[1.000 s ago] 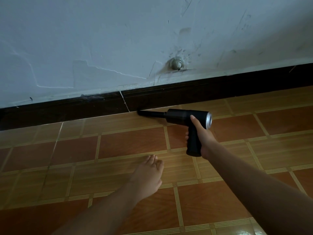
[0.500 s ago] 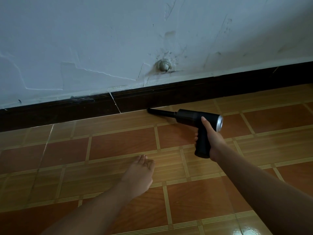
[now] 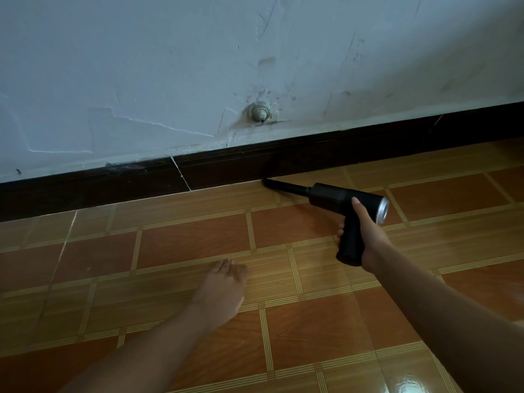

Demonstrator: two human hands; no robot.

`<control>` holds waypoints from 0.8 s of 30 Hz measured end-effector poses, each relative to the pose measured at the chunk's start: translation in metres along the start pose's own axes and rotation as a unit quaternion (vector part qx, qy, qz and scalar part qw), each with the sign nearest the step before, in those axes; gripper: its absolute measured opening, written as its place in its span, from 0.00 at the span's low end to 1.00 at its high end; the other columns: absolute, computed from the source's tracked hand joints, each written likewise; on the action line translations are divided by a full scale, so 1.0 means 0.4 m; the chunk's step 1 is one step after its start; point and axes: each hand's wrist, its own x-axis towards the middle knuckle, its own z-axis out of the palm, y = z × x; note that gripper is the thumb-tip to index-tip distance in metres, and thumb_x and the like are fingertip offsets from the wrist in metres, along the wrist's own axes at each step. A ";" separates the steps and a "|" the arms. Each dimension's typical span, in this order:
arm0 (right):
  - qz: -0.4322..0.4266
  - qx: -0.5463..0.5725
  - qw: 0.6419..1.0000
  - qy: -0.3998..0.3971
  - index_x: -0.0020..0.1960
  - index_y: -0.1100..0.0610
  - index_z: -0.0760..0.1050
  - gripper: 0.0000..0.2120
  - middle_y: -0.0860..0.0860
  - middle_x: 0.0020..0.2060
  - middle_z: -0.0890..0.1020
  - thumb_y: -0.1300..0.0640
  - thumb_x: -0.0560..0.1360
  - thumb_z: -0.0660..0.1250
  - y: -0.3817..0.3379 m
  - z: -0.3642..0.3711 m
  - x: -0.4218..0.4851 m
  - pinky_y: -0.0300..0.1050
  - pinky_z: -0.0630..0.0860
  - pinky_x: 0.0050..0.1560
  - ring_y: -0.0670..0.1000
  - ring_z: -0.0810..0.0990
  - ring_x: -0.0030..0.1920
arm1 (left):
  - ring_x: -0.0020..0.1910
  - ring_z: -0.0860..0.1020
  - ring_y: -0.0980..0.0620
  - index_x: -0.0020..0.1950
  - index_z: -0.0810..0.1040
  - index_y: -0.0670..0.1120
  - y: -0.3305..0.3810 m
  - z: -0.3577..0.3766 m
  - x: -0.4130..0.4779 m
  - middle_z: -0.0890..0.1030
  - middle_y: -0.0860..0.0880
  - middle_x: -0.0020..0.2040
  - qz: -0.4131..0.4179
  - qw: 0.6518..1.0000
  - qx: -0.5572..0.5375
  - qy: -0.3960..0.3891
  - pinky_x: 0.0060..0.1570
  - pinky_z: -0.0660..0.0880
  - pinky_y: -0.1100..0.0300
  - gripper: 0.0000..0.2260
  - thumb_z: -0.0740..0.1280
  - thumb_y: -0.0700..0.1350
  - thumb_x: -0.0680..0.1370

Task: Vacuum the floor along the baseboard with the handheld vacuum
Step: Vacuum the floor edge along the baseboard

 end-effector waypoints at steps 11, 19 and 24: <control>-0.001 -0.011 1.000 -0.007 0.54 0.61 0.75 0.22 0.52 0.31 0.78 0.44 0.71 0.69 0.003 0.017 -0.005 0.43 0.75 0.32 0.48 0.76 0.28 | 0.74 0.57 0.43 0.75 0.53 0.40 -0.003 0.004 -0.001 0.60 0.36 0.74 -0.002 1.000 -0.005 -0.005 0.73 0.50 0.53 0.26 0.57 0.46 0.80; 0.015 -0.031 0.999 -0.024 0.58 0.61 0.75 0.25 0.52 0.32 0.78 0.43 0.71 0.69 0.031 0.071 -0.003 0.42 0.75 0.31 0.48 0.76 0.28 | 0.75 0.55 0.44 0.75 0.53 0.40 -0.010 0.008 -0.010 0.58 0.38 0.75 0.010 0.999 -0.034 0.005 0.73 0.48 0.54 0.26 0.57 0.46 0.80; 0.020 -0.049 0.998 -0.043 0.60 0.62 0.75 0.27 0.52 0.32 0.78 0.43 0.71 0.70 0.056 0.113 0.001 0.43 0.75 0.33 0.48 0.77 0.30 | 0.75 0.54 0.44 0.76 0.51 0.40 -0.019 0.016 -0.014 0.57 0.38 0.75 0.019 0.999 -0.032 0.006 0.73 0.47 0.54 0.26 0.56 0.46 0.81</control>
